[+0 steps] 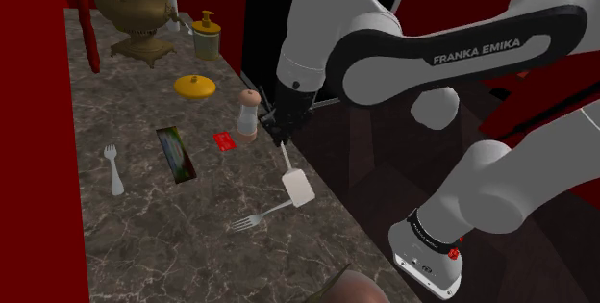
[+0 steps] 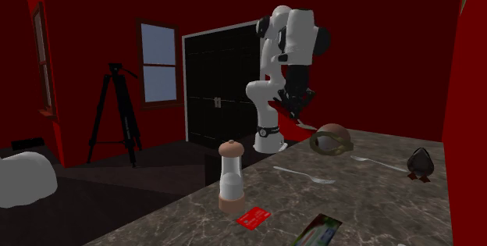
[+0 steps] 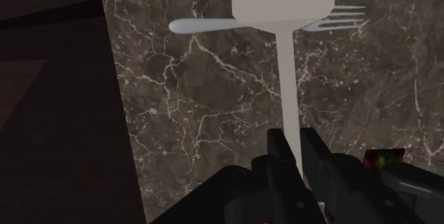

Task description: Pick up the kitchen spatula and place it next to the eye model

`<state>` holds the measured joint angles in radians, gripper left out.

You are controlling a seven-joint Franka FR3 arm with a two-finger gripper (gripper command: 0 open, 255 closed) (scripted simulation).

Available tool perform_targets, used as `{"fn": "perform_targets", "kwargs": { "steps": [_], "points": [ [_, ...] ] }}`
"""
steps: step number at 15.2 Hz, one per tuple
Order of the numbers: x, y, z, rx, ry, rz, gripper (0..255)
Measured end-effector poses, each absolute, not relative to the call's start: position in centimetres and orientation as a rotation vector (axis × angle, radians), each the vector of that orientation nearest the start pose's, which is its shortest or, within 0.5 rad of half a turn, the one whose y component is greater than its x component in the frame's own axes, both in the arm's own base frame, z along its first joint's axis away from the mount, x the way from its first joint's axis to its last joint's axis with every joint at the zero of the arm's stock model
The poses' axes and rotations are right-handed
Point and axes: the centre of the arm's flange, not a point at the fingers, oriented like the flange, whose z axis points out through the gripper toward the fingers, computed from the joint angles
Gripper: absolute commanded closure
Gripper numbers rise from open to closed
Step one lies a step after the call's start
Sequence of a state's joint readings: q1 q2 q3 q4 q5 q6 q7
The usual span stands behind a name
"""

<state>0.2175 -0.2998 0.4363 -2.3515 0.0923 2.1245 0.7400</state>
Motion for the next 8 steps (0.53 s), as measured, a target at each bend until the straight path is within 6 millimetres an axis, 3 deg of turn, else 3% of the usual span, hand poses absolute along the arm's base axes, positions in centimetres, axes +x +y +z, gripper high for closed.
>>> {"fn": "perform_targets", "kwargs": {
  "steps": [8],
  "points": [
    [28.3,35.8,44.0,-3.136,0.232,-0.105,255]
  ]
}}
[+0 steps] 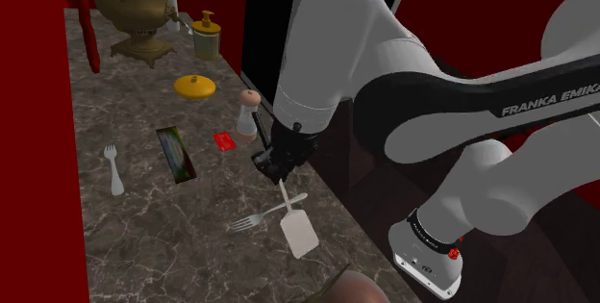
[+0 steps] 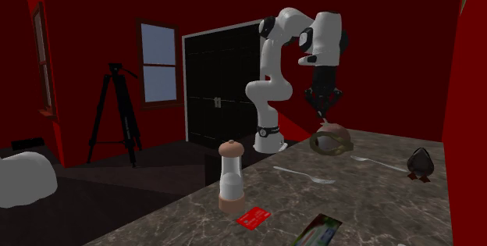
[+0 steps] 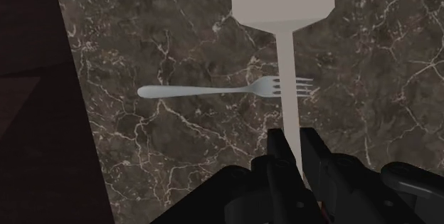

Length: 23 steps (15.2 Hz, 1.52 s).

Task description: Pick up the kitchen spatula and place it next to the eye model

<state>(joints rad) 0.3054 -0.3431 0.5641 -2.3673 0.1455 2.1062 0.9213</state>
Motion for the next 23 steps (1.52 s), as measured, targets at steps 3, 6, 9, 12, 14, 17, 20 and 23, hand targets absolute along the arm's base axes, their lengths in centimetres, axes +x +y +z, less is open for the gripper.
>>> {"fn": "perform_targets", "kwargs": {
  "steps": [3,6,9,12,14,17,20,23],
  "points": [
    [25.5,38.6,44.3,-3.136,0.232,-0.105,255],
    [22.2,41.3,44.2,-3.136,0.231,-0.105,255],
    [19.7,43.8,44.1,-3.136,0.232,-0.105,255],
    [18.8,44.4,42.8,-3.136,0.234,-0.105,255],
    [18.9,44.5,41.8,-3.136,0.234,-0.104,255],
    [18.8,44.5,40.2,-3.136,0.235,-0.104,255],
    [18.9,44.5,38.6,-3.136,0.235,-0.104,255],
    [18.8,44.5,37.0,-3.136,0.235,-0.104,255]
  ]
}}
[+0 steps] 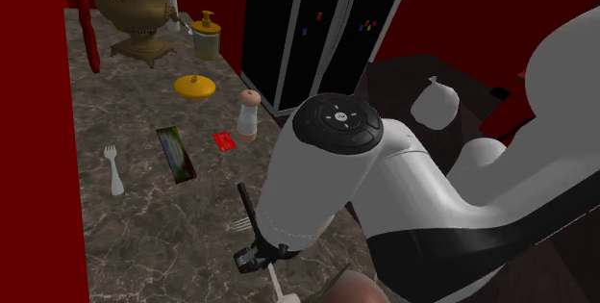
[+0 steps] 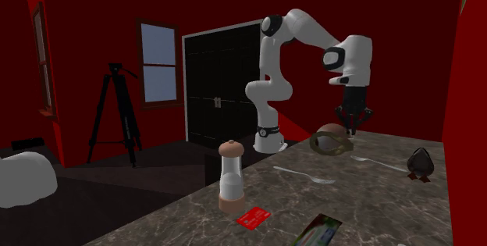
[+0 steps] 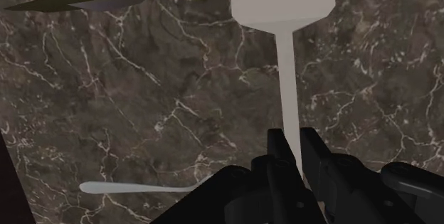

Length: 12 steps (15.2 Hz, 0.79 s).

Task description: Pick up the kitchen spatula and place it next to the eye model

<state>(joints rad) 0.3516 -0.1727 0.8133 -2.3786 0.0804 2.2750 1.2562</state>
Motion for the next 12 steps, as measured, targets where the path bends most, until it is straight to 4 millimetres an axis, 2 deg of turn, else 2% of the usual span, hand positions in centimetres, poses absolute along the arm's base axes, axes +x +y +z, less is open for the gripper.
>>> {"fn": "perform_targets", "kwargs": {
  "steps": [12],
  "points": [
    [18.9,44.5,30.7,-3.136,0.235,-0.104,255]
  ]
}}
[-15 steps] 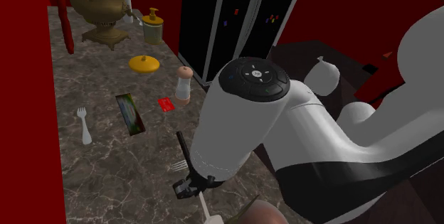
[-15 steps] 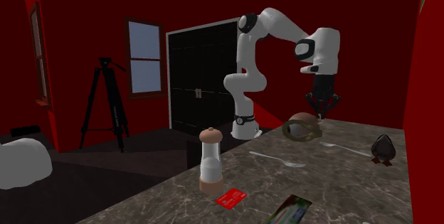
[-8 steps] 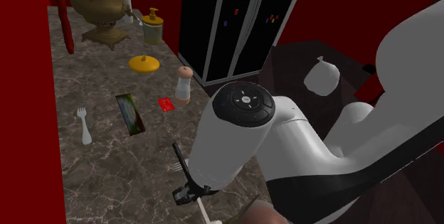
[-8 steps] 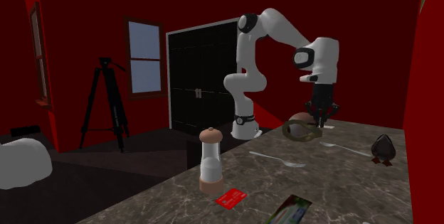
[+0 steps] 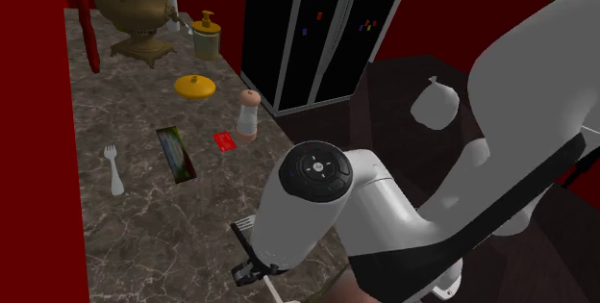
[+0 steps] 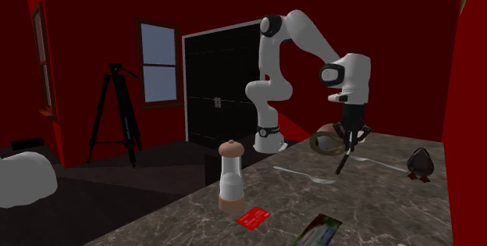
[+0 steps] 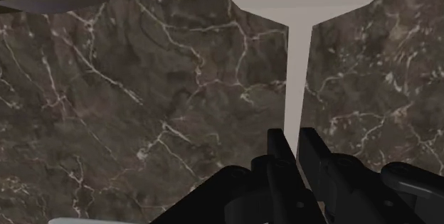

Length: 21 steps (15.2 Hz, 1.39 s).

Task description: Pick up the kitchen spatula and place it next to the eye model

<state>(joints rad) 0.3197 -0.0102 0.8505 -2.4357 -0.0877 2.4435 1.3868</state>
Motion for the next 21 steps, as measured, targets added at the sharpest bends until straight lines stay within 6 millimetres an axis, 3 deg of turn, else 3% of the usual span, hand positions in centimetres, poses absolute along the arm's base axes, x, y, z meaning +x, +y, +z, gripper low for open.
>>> {"fn": "perform_targets", "kwargs": {
  "steps": [13,19,20,21],
  "points": [
    [18.8,44.4,24.1,-3.135,0.236,-0.104,255],
    [18.8,44.5,23.5,-3.135,0.235,-0.104,255],
    [18.8,44.5,23.5,-3.135,0.235,-0.104,0],
    [18.8,44.5,23.5,-3.135,0.235,-0.104,0]
  ]
}}
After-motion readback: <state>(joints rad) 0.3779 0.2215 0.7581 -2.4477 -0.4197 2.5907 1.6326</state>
